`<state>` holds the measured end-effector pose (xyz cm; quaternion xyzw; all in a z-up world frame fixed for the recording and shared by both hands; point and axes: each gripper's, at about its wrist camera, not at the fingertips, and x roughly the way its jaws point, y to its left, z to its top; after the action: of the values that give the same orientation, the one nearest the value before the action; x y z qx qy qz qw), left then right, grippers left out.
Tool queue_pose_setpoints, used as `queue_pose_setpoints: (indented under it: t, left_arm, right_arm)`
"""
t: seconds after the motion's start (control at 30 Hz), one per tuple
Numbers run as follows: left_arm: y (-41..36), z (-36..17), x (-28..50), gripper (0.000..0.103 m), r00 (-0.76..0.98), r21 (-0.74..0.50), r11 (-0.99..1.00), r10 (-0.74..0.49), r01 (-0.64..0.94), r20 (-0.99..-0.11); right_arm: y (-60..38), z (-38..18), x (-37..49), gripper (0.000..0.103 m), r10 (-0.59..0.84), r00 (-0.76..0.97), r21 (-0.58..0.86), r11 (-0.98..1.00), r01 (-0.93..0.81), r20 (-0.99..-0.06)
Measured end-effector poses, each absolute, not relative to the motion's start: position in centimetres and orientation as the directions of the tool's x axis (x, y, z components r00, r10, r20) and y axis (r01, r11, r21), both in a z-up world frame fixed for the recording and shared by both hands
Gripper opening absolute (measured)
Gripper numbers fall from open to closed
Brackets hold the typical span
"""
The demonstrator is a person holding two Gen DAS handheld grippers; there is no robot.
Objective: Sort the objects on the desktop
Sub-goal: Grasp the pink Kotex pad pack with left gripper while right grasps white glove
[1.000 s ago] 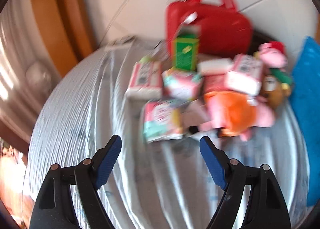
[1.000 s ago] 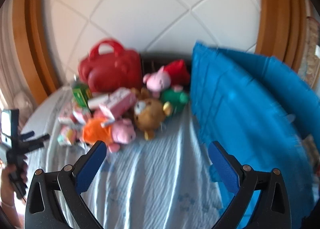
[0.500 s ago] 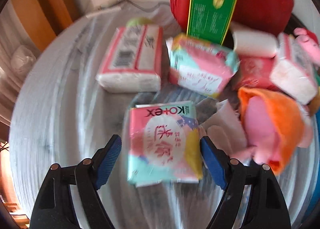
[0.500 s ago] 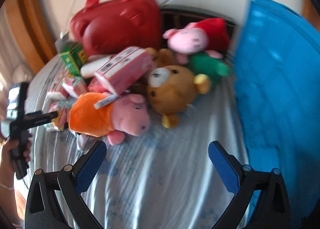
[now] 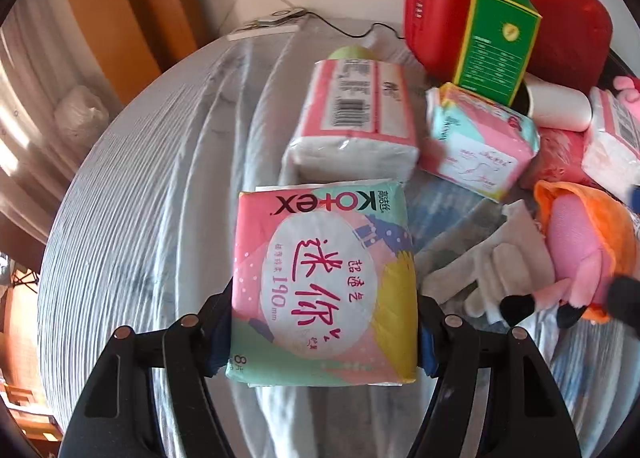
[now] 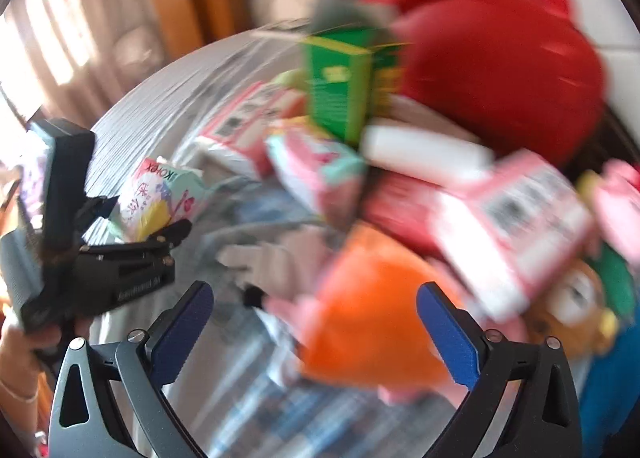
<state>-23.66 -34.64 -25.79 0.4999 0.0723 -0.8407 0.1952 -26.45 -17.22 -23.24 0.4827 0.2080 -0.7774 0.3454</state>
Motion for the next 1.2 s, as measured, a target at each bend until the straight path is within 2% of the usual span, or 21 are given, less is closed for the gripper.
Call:
queue_pose_setpoints:
  t: [0.07,0.1,0.13,0.23,0.37,0.4,0.43,0.5,0.6,0.87,1.0,1.07,1.1,1.13,1.2]
  left_arm:
    - [-35.0,-26.4,-23.0,0.069,-0.423,0.060,-0.911,-0.247,0.408,-0.872]
    - [-35.1,-26.6,-22.9,0.069,-0.422,0.053,-0.911,-0.240,0.408,-0.874]
    - [-35.1,-26.7,-22.8,0.069,-0.420,0.051,-0.911,-0.237,0.408,-0.876]
    - [-34.9,-27.1,-23.0,0.069,-0.417,0.036,-0.915,-0.217,0.401,-0.883]
    - [-34.3,-27.1,-23.8,0.069,-0.431,0.011,-0.924,-0.189,0.381,-0.882]
    - [-34.1,-27.0,-23.9,0.069,-0.435,0.008,-0.927,-0.184,0.376,-0.882]
    - [-33.9,-26.9,-23.9,0.069,-0.437,0.004,-0.928,-0.179,0.372,-0.881]
    - [-33.6,-26.6,-23.9,0.069,-0.444,-0.003,-0.931,-0.172,0.366,-0.880]
    - [-33.2,-25.6,-23.5,0.069,-0.462,-0.005,-0.936,-0.170,0.353,-0.870]
    - [-31.2,-21.4,-22.0,0.069,-0.542,-0.019,-0.950,-0.162,0.313,-0.825]
    - [-30.7,-20.5,-21.4,0.069,-0.555,-0.006,-0.952,-0.174,0.308,-0.813]
    - [-31.0,-20.9,-21.3,0.069,-0.541,-0.001,-0.948,-0.181,0.319,-0.821]
    - [-31.3,-21.4,-21.3,0.069,-0.531,-0.001,-0.944,-0.184,0.330,-0.827]
    - [-31.7,-22.0,-21.3,0.069,-0.514,0.002,-0.939,-0.190,0.343,-0.836]
    - [-32.2,-23.2,-21.3,0.069,-0.486,0.011,-0.933,-0.198,0.361,-0.851]
  right_arm:
    - [-19.8,-24.9,-26.7,0.087,-0.320,-0.267,-0.001,-0.638,0.770,-0.909]
    - [-20.8,-25.7,-26.8,0.071,-0.309,-0.253,-0.006,-0.624,0.782,-0.917]
    - [-21.8,-26.7,-26.9,0.063,-0.296,-0.238,-0.008,-0.611,0.791,-0.925]
    - [-23.3,-29.4,-27.6,0.063,-0.234,-0.209,-0.034,-0.585,0.810,-0.950]
    - [-23.5,-31.2,-27.6,0.058,-0.140,-0.272,-0.142,-0.583,0.800,-0.952]
    - [-23.4,-31.2,-27.4,0.037,-0.140,-0.283,-0.153,-0.580,0.800,-0.949]
    - [-23.4,-31.2,-27.3,0.020,-0.136,-0.288,-0.160,-0.578,0.801,-0.948]
    - [-22.9,-30.9,-27.4,0.013,-0.149,-0.290,-0.149,-0.592,0.792,-0.945]
    - [-21.1,-29.0,-27.8,0.007,-0.247,-0.248,-0.035,-0.638,0.769,-0.937]
    - [-17.0,-20.9,-25.4,0.005,-0.430,-0.328,0.045,-0.660,0.750,-0.841]
    - [-16.5,-18.9,-24.7,0.009,-0.428,-0.330,0.038,-0.656,0.754,-0.841]
    - [-17.0,-19.7,-25.1,0.032,-0.410,-0.308,0.042,-0.654,0.755,-0.858]
    - [-16.9,-19.9,-25.2,0.050,-0.409,-0.295,0.049,-0.650,0.758,-0.863]
    - [-17.4,-20.6,-25.2,0.055,-0.397,-0.286,0.044,-0.646,0.762,-0.872]
    - [-18.1,-22.1,-25.0,0.055,-0.369,-0.278,0.023,-0.637,0.771,-0.887]
